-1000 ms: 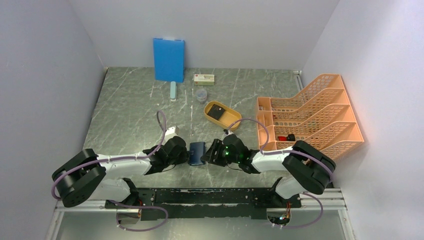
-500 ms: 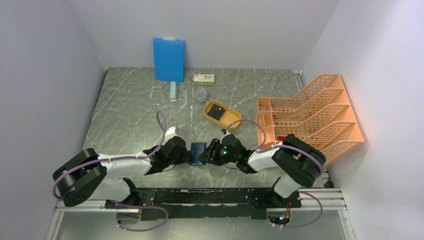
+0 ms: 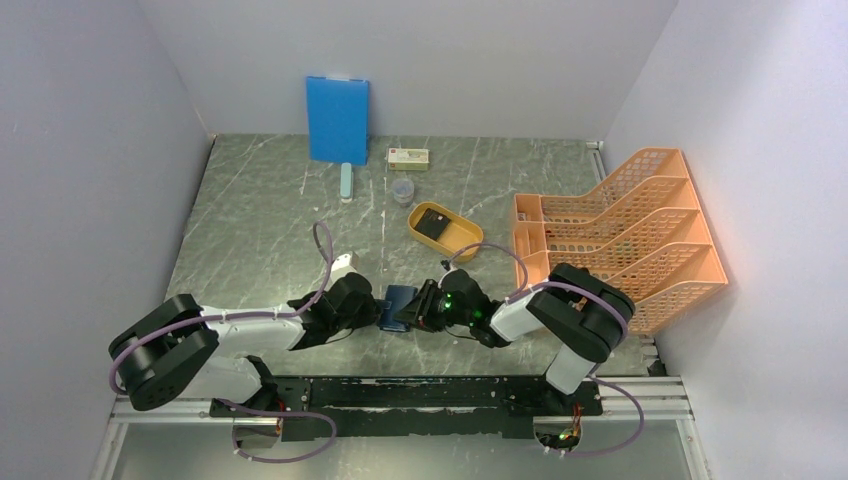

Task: Put the credit cards into the card holder
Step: Pick up the card holder from the center of the board, then adjust the card holder.

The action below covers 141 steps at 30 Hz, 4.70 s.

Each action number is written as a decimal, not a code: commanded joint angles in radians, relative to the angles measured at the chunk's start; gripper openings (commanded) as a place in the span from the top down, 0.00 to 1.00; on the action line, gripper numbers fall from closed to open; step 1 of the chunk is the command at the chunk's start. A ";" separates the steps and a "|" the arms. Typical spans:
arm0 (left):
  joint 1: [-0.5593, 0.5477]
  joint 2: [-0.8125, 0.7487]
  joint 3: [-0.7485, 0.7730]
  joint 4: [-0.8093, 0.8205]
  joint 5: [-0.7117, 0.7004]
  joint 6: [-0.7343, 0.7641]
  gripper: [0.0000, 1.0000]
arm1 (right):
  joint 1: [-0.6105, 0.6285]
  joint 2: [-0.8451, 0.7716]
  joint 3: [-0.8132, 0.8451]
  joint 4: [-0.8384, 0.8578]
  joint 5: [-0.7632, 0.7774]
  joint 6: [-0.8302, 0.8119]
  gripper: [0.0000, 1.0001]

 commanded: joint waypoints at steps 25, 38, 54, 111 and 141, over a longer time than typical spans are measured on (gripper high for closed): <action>0.000 -0.591 0.665 -0.851 -0.172 0.239 0.34 | 0.265 -0.598 0.607 -0.929 0.825 -1.271 1.00; 0.000 -0.636 0.827 -0.637 0.026 0.380 0.03 | 0.450 -0.446 0.466 0.173 1.217 -2.582 1.00; 0.000 -0.466 0.871 -0.589 0.105 0.308 0.03 | 0.589 -0.255 0.397 0.664 1.138 -3.083 1.00; 0.000 -0.486 0.755 -0.514 0.005 0.217 0.95 | 0.719 -0.423 0.606 -0.493 1.287 -2.249 0.00; 0.001 -0.693 0.657 -0.597 0.799 0.625 0.95 | 0.226 -0.920 0.625 -0.830 -0.002 -1.001 0.20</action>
